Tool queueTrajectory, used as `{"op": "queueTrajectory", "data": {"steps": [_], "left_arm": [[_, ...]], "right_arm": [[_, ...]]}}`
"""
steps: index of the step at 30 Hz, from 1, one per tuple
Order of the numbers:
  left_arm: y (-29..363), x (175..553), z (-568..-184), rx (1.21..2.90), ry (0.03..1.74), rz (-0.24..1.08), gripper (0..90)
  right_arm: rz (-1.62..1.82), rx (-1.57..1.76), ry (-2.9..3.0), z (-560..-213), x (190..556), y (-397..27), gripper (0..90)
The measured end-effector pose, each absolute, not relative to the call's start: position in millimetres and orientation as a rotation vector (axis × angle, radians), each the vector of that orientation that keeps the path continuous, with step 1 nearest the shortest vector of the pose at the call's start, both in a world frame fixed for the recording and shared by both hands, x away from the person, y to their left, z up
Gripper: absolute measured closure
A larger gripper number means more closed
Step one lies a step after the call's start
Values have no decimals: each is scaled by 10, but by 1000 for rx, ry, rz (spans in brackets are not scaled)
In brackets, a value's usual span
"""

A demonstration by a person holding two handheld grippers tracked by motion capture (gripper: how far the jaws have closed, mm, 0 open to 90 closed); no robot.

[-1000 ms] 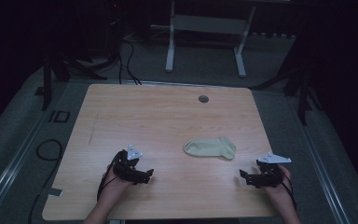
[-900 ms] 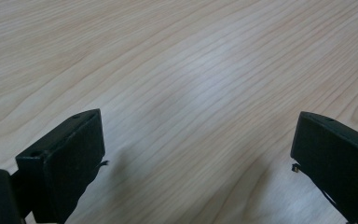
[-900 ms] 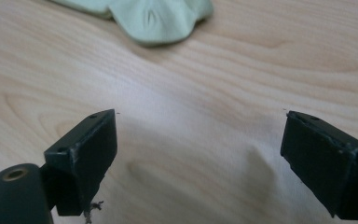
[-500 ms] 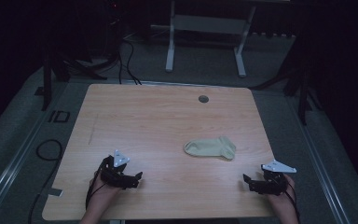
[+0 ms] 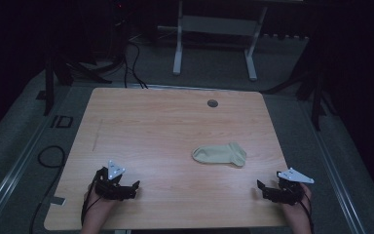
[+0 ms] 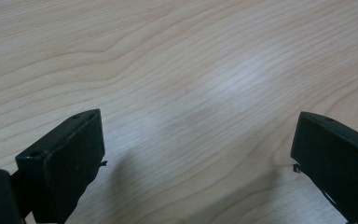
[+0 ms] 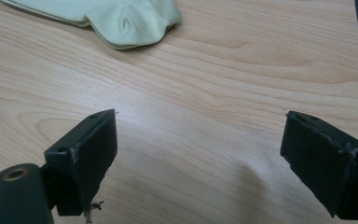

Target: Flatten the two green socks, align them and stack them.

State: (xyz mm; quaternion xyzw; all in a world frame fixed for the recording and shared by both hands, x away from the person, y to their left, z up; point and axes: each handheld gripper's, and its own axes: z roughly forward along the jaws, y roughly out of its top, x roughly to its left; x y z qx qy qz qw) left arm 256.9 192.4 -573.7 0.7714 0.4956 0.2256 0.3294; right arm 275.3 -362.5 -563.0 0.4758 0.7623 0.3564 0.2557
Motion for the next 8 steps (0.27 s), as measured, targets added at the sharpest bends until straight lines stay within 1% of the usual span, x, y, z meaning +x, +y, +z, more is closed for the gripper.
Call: {"op": "queueTrajectory", "data": {"steps": [4,8], "left_arm": [[1954,2560,-5726,2002,1318,630,24],[1986,2563,-5728,1992,1335,629,24]], "right_arm": [[965,1290,2067,-5636,2747,-3633,107],[955,1280,2070,-5648,2751,-3634,108]]}}
